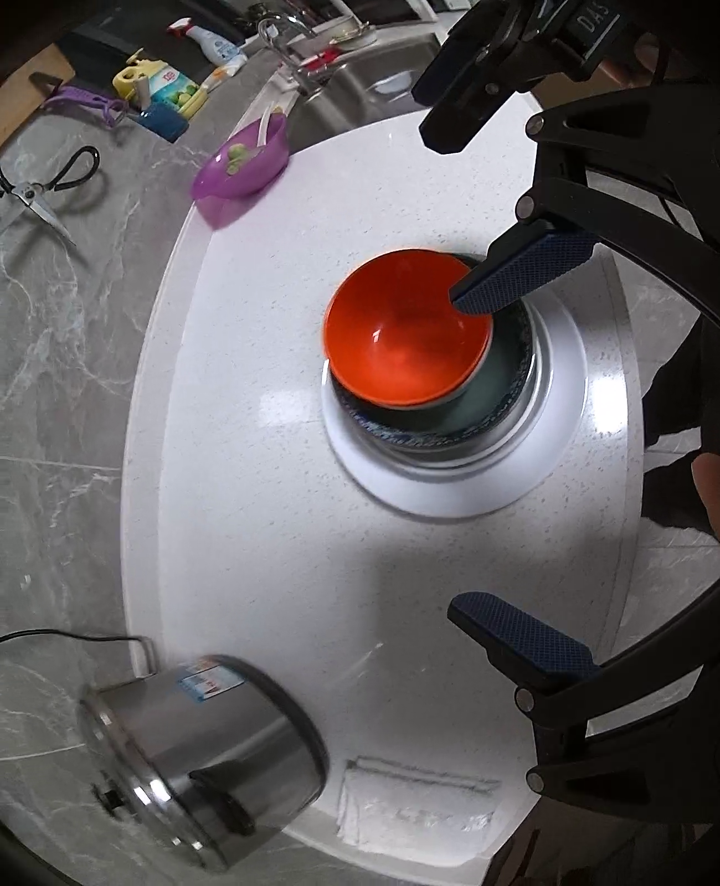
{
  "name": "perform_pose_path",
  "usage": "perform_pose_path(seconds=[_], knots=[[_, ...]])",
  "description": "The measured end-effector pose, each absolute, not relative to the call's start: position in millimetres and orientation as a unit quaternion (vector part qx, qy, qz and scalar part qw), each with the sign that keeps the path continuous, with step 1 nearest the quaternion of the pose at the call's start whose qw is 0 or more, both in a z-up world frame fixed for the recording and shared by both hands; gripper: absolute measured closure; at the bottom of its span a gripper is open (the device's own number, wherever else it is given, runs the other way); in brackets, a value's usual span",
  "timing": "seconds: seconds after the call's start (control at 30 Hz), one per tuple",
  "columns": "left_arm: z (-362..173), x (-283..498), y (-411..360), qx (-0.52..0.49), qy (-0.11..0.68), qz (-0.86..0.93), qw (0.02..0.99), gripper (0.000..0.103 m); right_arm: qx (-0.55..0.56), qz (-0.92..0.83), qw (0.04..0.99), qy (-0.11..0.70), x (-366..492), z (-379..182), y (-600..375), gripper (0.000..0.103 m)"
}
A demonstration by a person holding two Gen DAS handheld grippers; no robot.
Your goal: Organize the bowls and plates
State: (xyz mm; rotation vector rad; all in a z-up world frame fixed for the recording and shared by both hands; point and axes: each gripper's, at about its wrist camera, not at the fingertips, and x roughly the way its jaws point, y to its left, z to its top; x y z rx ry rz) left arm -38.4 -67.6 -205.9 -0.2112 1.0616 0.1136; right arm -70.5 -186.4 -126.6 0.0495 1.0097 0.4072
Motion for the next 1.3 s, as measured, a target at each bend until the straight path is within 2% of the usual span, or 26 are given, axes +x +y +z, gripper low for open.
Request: perform_pose_path(seconds=[1.3], knots=[[-208,-27,-78,-0.074,0.513,0.063,0.853,0.002,0.018,0.169,0.855,0.49,-71,-131,-189,0.015]])
